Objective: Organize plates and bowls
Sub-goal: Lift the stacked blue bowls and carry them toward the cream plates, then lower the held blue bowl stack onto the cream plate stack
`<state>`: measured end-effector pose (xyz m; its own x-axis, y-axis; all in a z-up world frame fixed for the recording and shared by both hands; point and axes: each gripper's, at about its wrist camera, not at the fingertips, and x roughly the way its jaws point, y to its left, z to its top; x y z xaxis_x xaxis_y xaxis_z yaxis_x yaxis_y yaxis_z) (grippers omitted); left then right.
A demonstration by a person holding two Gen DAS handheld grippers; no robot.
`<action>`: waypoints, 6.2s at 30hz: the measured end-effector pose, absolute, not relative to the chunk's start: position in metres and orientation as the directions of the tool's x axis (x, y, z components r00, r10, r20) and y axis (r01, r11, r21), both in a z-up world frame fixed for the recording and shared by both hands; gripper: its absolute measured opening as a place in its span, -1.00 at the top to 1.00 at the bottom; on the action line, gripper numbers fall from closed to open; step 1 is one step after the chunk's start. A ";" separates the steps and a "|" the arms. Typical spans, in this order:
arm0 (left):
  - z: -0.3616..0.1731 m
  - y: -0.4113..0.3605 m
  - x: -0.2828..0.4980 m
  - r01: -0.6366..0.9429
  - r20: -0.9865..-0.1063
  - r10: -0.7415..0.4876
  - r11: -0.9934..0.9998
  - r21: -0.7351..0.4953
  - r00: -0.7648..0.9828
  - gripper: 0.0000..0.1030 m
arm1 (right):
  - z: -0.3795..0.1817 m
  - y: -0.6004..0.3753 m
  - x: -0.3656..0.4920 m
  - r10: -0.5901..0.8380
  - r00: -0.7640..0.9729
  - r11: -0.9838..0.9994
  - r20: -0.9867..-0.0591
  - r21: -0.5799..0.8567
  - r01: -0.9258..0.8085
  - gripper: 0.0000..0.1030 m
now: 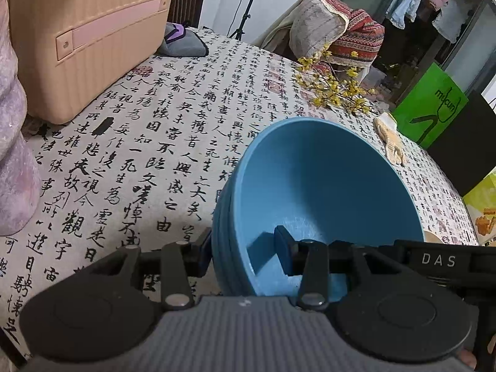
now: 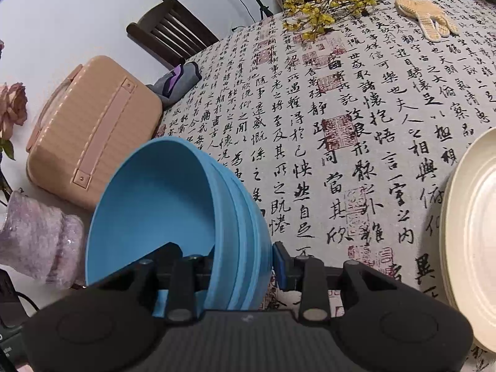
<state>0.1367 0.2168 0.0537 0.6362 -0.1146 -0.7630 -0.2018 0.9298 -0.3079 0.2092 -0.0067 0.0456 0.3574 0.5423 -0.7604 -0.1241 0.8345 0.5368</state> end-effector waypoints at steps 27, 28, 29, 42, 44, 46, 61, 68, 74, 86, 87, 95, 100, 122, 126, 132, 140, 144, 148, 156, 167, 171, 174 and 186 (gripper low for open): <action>0.062 0.169 0.124 -0.149 -0.754 -0.144 0.940 -0.306 0.641 0.19 | 0.052 -0.058 0.186 0.533 0.405 0.831 -0.743 0.549 -0.085 0.39; 0.062 0.168 0.124 -0.147 -0.754 -0.146 0.940 -0.307 0.641 0.19 | 0.052 -0.060 0.185 0.532 0.407 0.831 -0.743 0.549 -0.083 0.39; 0.062 0.167 0.123 -0.145 -0.754 -0.148 0.940 -0.308 0.640 0.19 | 0.052 -0.061 0.185 0.531 0.408 0.831 -0.743 0.550 -0.081 0.39; 0.066 0.150 0.121 -0.124 -0.743 -0.155 0.944 -0.305 0.652 0.19 | 0.055 -0.079 0.178 0.524 0.430 0.833 -0.735 0.547 -0.082 0.39; 0.067 0.146 0.121 -0.122 -0.742 -0.154 0.945 -0.303 0.652 0.19 | 0.056 -0.083 0.178 0.525 0.433 0.832 -0.733 0.549 -0.080 0.39; 0.067 0.143 0.121 -0.120 -0.742 -0.155 0.945 -0.303 0.652 0.19 | 0.056 -0.086 0.176 0.525 0.436 0.831 -0.731 0.550 -0.078 0.39; 0.066 0.120 0.121 -0.096 -0.746 -0.173 0.948 -0.303 0.643 0.19 | 0.054 -0.112 0.169 0.512 0.452 0.832 -0.731 0.552 -0.050 0.39; 0.068 0.113 0.119 -0.089 -0.742 -0.176 0.949 -0.302 0.647 0.19 | 0.057 -0.119 0.167 0.510 0.460 0.832 -0.727 0.552 -0.051 0.39; 0.069 0.107 0.117 -0.090 -0.744 -0.171 0.951 -0.297 0.646 0.19 | 0.056 -0.125 0.165 0.515 0.458 0.828 -0.724 0.558 -0.051 0.39; 0.071 0.094 0.115 -0.080 -0.740 -0.175 0.952 -0.295 0.650 0.19 | 0.058 -0.137 0.161 0.514 0.470 0.826 -0.718 0.561 -0.046 0.39; 0.071 0.093 0.114 -0.080 -0.739 -0.174 0.952 -0.295 0.650 0.19 | 0.057 -0.138 0.161 0.515 0.471 0.825 -0.716 0.563 -0.046 0.39; 0.070 0.084 0.113 -0.081 -0.741 -0.176 0.952 -0.297 0.648 0.19 | 0.056 -0.146 0.158 0.515 0.471 0.824 -0.716 0.565 -0.041 0.39; 0.070 0.076 0.112 -0.076 -0.739 -0.178 0.952 -0.296 0.650 0.19 | 0.056 -0.152 0.157 0.514 0.476 0.823 -0.713 0.567 -0.039 0.39; 0.074 0.044 0.116 -0.032 -0.732 -0.203 0.955 -0.294 0.650 0.19 | 0.056 -0.187 0.153 0.500 0.511 0.816 -0.699 0.579 -0.006 0.39; 0.073 0.037 0.119 -0.020 -0.733 -0.216 0.954 -0.299 0.644 0.19 | 0.056 -0.194 0.153 0.491 0.519 0.818 -0.700 0.575 0.003 0.39; 0.075 0.026 0.123 -0.002 -0.730 -0.228 0.954 -0.300 0.644 0.19 | 0.059 -0.206 0.152 0.479 0.535 0.818 -0.695 0.575 0.015 0.39; 0.075 0.010 0.131 0.017 -0.730 -0.243 0.953 -0.302 0.638 0.19 | 0.061 -0.222 0.152 0.462 0.553 0.820 -0.694 0.572 0.033 0.39; 0.074 0.004 0.135 0.027 -0.732 -0.255 0.951 -0.309 0.631 0.19 | 0.060 -0.229 0.151 0.454 0.557 0.821 -0.695 0.570 0.042 0.39; 0.072 -0.001 0.137 0.032 -0.735 -0.263 0.950 -0.312 0.625 0.19 | 0.058 -0.236 0.152 0.448 0.559 0.821 -0.698 0.569 0.052 0.40; 0.068 -0.013 0.144 0.043 -0.742 -0.267 0.951 -0.306 0.615 0.19 | 0.053 -0.245 0.156 0.446 0.559 0.816 -0.699 0.574 0.068 0.40; 0.058 -0.030 0.160 0.064 -0.757 -0.291 0.947 -0.315 0.585 0.19 | 0.044 -0.263 0.164 0.423 0.558 0.817 -0.714 0.567 0.105 0.40; 0.053 -0.034 0.165 0.065 -0.765 -0.298 0.945 -0.320 0.571 0.19 | 0.039 -0.268 0.168 0.418 0.553 0.817 -0.721 0.564 0.118 0.40; 0.050 -0.036 0.168 0.066 -0.770 -0.300 0.945 -0.320 0.564 0.19 | 0.035 -0.272 0.170 0.416 0.550 0.816 -0.724 0.564 0.126 0.40; 0.036 -0.040 0.183 0.057 -0.792 -0.307 0.943 -0.328 0.528 0.19 | 0.022 -0.276 0.181 0.413 0.528 0.816 -0.742 0.559 0.148 0.40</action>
<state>0.1832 -0.0401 0.0364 0.5276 -0.3070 -0.7920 0.0566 0.9430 -0.3279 0.1813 -0.2764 0.0221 0.5279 0.4132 -0.7420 0.1481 0.8155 0.5595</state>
